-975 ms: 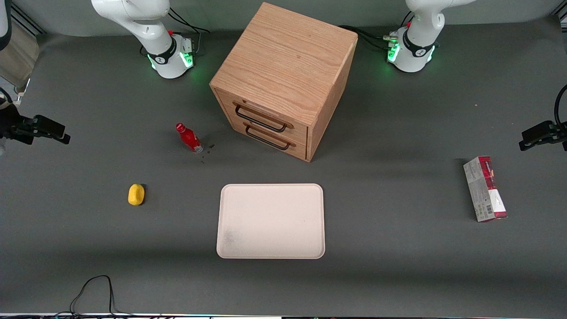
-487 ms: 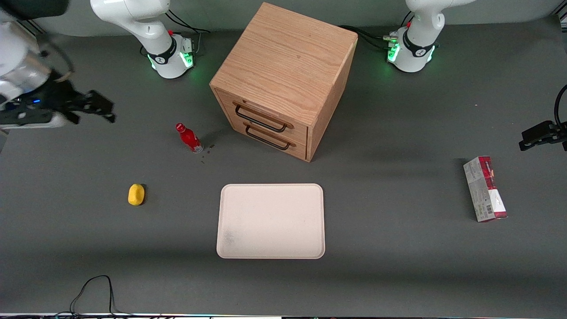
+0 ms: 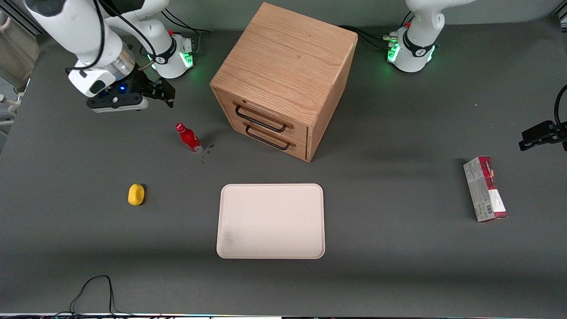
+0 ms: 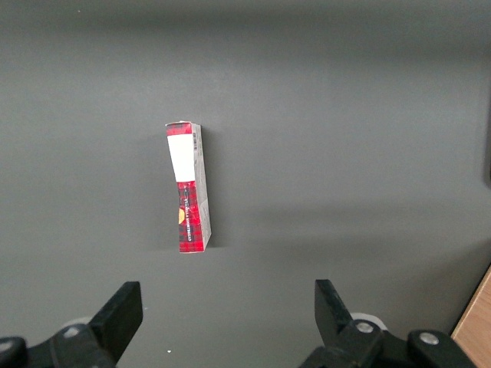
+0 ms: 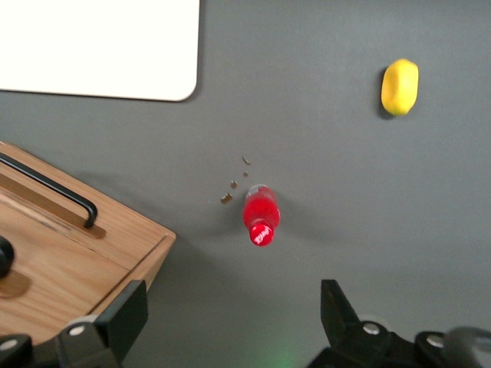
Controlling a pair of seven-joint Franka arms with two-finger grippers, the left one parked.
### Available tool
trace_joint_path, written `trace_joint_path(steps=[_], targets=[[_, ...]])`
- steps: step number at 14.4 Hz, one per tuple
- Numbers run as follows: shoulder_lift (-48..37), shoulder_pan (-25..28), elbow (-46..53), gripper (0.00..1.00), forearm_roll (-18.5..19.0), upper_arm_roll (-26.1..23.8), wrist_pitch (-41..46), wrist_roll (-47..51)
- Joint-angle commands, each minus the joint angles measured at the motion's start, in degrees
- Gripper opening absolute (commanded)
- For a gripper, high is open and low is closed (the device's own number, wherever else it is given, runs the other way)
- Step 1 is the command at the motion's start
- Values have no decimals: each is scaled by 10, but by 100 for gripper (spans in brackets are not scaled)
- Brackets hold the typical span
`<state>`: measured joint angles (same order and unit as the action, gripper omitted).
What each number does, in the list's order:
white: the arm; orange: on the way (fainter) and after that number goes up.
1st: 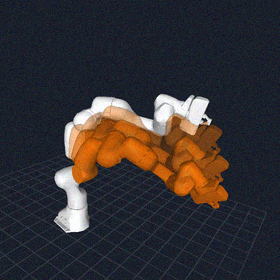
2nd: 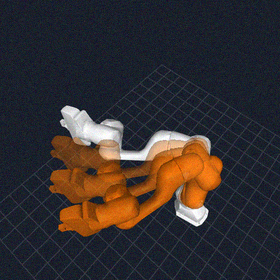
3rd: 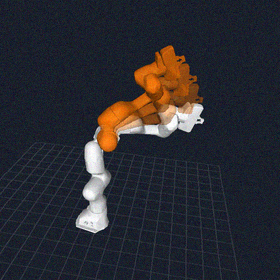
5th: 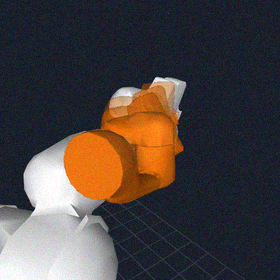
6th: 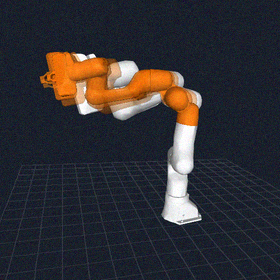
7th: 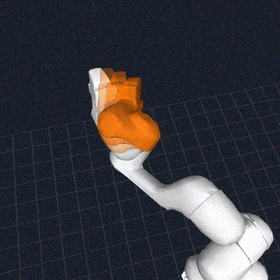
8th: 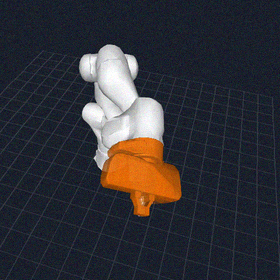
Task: Place coke bottle on tray
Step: 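Move the open right gripper over the red Coca-Cola bottle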
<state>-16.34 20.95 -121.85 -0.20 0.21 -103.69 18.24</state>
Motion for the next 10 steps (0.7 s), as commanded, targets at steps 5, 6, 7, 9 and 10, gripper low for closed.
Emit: trace_joint_path(steps=[5, 6, 7, 9, 10], targets=[[-72, 3, -59, 100, 10, 9, 20, -1], [-71, 3, -60, 100, 9, 10, 17, -1], [-65, 3, -66, 100, 9, 10, 11, 0], [-57, 2, -106, 100, 9, 10, -47, 0], [-49, 2, -128, 100, 9, 10, -81, 0]])
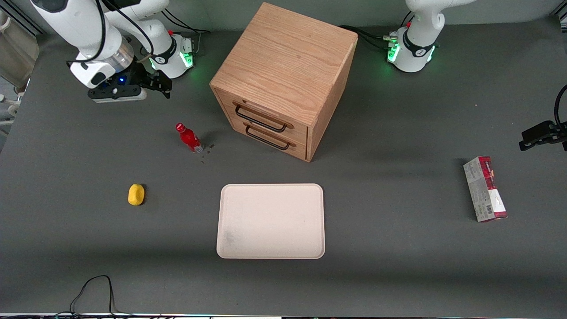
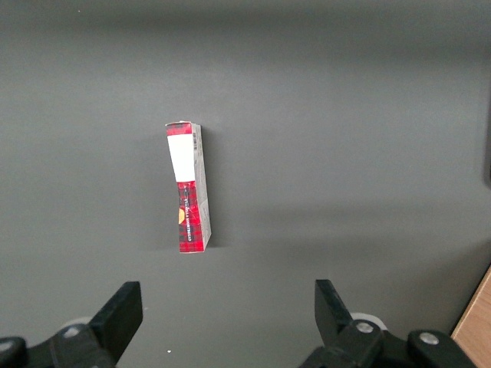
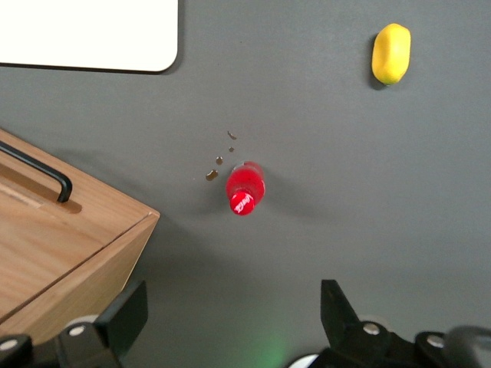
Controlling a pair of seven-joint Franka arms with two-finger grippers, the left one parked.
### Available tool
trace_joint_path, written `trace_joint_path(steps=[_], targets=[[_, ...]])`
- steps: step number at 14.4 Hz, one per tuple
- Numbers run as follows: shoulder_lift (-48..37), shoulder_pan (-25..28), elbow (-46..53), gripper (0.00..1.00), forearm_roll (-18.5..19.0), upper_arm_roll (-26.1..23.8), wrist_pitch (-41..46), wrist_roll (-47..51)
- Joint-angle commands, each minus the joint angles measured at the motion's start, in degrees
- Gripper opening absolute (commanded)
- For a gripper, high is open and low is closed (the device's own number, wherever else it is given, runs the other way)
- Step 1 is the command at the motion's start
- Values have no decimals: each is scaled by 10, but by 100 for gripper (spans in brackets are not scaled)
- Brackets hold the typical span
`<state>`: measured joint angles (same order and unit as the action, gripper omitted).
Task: Place coke bottle on tray
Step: 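Move the open right gripper over the red Coca-Cola bottle, then lower the right gripper and close it around the bottle's body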
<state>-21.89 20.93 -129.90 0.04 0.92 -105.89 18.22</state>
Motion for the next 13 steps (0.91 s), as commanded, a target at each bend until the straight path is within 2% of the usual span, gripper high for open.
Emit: trace_joint_path(steps=[1, 7, 13], targets=[[18, 2, -62, 100, 8, 3, -84, 1], [61, 1, -151, 100, 7, 4, -224, 1], [118, 1, -161, 100, 7, 5, -289, 6]])
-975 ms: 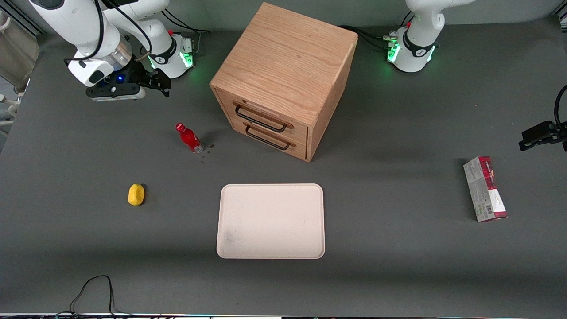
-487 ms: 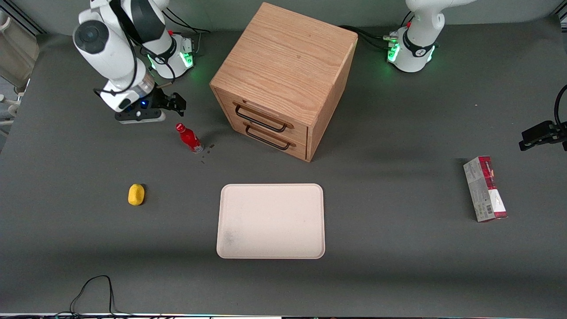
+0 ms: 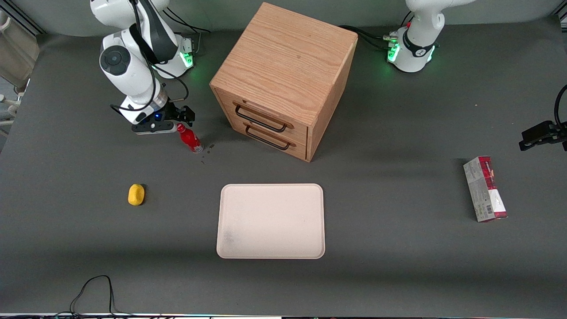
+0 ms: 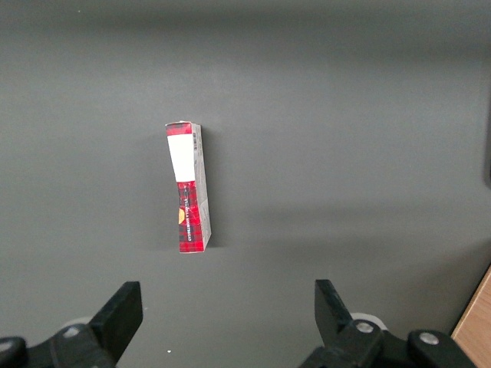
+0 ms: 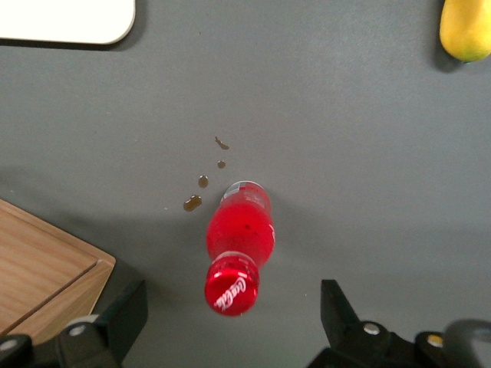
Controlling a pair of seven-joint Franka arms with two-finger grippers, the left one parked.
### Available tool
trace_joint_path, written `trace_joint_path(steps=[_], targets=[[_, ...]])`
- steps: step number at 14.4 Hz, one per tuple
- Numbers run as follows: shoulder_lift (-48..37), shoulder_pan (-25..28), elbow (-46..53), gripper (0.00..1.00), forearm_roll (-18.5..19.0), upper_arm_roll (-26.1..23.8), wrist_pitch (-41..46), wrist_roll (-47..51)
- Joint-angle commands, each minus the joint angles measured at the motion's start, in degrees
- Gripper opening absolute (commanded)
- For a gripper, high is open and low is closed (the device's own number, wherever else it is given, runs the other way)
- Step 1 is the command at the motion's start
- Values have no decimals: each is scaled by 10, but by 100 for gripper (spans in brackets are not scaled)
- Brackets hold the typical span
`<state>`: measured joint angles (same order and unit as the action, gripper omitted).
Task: Place coke bottle on tray
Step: 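Lower the right gripper and close it around the bottle's body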
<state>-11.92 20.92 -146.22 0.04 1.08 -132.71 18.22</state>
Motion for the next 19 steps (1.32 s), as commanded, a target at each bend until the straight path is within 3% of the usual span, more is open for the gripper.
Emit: trace_joint_path(steps=[1, 7, 9, 14, 19], targets=[[24, 1, 2, 100, 7, 3, -27, 6], [39, 1, 4, 98, 7, 4, -38, 7], [38, 1, 4, 68, 7, 4, -33, 8], [34, 1, 6, 17, 7, 4, -20, 9], [34, 1, 22, 3, 7, 5, -3, 9]])
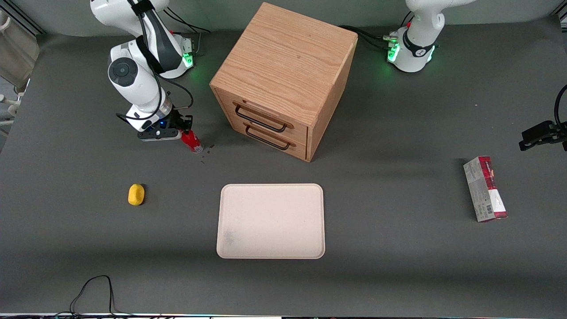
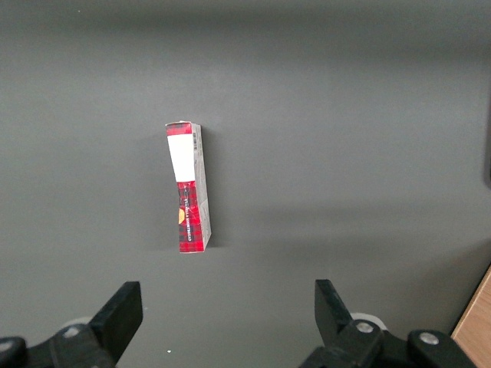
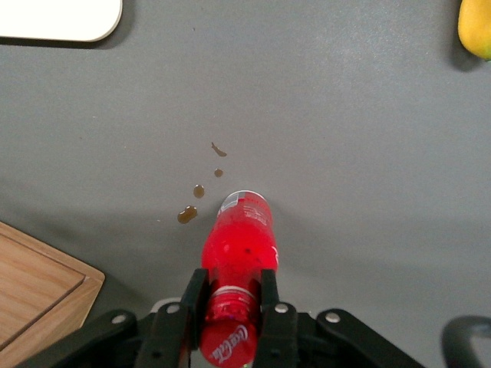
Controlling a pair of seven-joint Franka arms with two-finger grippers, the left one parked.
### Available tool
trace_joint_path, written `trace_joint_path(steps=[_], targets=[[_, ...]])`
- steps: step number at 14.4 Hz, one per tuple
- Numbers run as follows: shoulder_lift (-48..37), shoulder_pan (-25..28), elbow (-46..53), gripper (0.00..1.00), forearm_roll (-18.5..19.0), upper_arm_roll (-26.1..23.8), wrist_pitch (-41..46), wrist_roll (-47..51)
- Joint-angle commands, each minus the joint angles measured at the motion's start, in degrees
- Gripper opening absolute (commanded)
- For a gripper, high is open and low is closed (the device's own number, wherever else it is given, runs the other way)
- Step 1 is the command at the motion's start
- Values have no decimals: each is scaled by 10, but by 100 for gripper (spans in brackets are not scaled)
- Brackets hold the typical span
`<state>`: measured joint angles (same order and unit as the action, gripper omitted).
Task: Place coke bottle on tray
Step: 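Lower the right gripper and close it around the bottle's body, then lift the bottle and carry it with the right gripper toward the white tray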
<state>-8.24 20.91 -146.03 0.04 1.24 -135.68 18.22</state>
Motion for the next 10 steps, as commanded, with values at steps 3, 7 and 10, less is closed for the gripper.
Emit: trace_joint_path(steps=[3, 7, 10], targets=[[-3, -3, 111, 2, 6, 4, 134, 7], [3, -21, 296, 2, 7, 4, 342, 0], [3, -24, 418, 2, 6, 4, 453, -2]])
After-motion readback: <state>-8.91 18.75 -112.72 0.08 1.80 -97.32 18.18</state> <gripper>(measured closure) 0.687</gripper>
